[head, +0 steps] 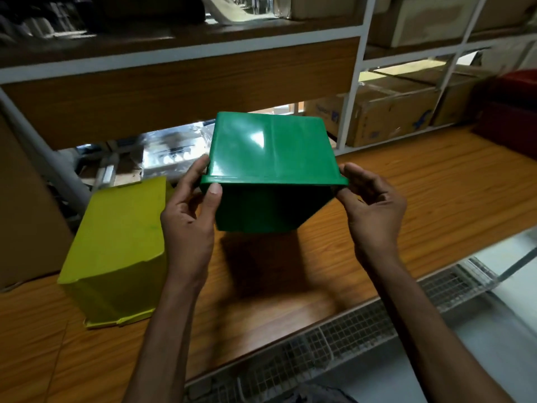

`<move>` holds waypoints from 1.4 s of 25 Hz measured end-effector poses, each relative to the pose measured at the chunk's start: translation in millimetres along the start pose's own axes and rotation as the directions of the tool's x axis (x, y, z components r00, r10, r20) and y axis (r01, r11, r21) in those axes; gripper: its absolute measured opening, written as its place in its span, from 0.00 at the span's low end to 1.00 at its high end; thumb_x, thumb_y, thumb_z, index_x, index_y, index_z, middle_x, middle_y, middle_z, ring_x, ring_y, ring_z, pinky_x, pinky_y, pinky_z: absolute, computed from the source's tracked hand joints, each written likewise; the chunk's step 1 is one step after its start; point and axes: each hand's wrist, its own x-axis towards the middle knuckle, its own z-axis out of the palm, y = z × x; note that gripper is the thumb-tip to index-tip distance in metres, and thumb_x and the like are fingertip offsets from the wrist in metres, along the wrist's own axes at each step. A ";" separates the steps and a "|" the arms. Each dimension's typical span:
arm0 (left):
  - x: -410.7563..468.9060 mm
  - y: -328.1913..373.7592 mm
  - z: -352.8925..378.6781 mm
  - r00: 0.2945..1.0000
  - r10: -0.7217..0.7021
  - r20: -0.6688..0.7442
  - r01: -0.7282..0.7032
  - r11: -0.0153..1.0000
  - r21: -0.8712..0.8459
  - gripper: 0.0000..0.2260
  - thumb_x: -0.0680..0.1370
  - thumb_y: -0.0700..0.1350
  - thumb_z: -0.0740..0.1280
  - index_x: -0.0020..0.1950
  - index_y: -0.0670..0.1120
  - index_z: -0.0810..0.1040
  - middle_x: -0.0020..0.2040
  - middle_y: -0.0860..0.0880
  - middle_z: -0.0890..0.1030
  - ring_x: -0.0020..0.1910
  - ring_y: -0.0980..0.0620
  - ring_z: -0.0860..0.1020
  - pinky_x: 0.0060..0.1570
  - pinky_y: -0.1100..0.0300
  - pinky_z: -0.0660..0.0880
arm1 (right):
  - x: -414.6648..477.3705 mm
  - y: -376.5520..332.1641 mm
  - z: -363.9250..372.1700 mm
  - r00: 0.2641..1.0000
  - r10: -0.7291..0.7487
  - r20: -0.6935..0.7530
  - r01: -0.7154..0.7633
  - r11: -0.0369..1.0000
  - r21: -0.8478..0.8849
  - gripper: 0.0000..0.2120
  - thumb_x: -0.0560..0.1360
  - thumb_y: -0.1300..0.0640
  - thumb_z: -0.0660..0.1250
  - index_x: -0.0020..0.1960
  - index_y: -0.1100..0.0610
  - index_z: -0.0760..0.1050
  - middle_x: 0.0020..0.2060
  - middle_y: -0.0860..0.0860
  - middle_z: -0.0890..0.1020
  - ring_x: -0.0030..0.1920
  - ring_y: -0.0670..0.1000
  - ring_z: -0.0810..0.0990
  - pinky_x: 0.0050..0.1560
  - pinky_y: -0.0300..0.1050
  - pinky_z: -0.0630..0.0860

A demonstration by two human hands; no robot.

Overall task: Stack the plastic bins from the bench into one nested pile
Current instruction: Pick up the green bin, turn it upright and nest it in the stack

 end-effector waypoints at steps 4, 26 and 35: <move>-2.1 -12.0 4.6 0.998 0.066 -0.021 -0.060 0.976 0.207 0.19 0.80 0.39 0.71 0.70 0.52 0.75 0.65 0.52 0.81 0.64 0.59 0.79 0.62 0.61 0.77 | 14.5 -8.2 -0.6 0.991 -0.075 -0.109 0.080 0.996 0.037 0.13 0.75 0.67 0.73 0.59 0.60 0.84 0.51 0.50 0.88 0.54 0.49 0.87 0.56 0.44 0.83; -38.7 -95.9 -17.1 0.923 -0.383 0.033 0.357 0.887 0.292 0.24 0.79 0.39 0.72 0.72 0.57 0.75 0.68 0.54 0.79 0.67 0.50 0.78 0.67 0.46 0.77 | -41.5 75.0 -40.4 0.904 0.385 0.186 -0.361 0.921 -0.149 0.17 0.81 0.63 0.67 0.62 0.44 0.80 0.58 0.43 0.85 0.60 0.44 0.83 0.59 0.44 0.81; -6.3 -56.0 -10.0 0.676 -0.710 0.197 0.706 0.701 0.104 0.16 0.78 0.37 0.69 0.64 0.49 0.83 0.55 0.53 0.87 0.53 0.53 0.83 0.44 0.59 0.76 | 13.3 37.5 -51.2 0.481 0.809 0.339 -0.865 0.501 0.032 0.10 0.81 0.65 0.60 0.57 0.57 0.77 0.31 0.46 0.83 0.27 0.41 0.80 0.25 0.35 0.76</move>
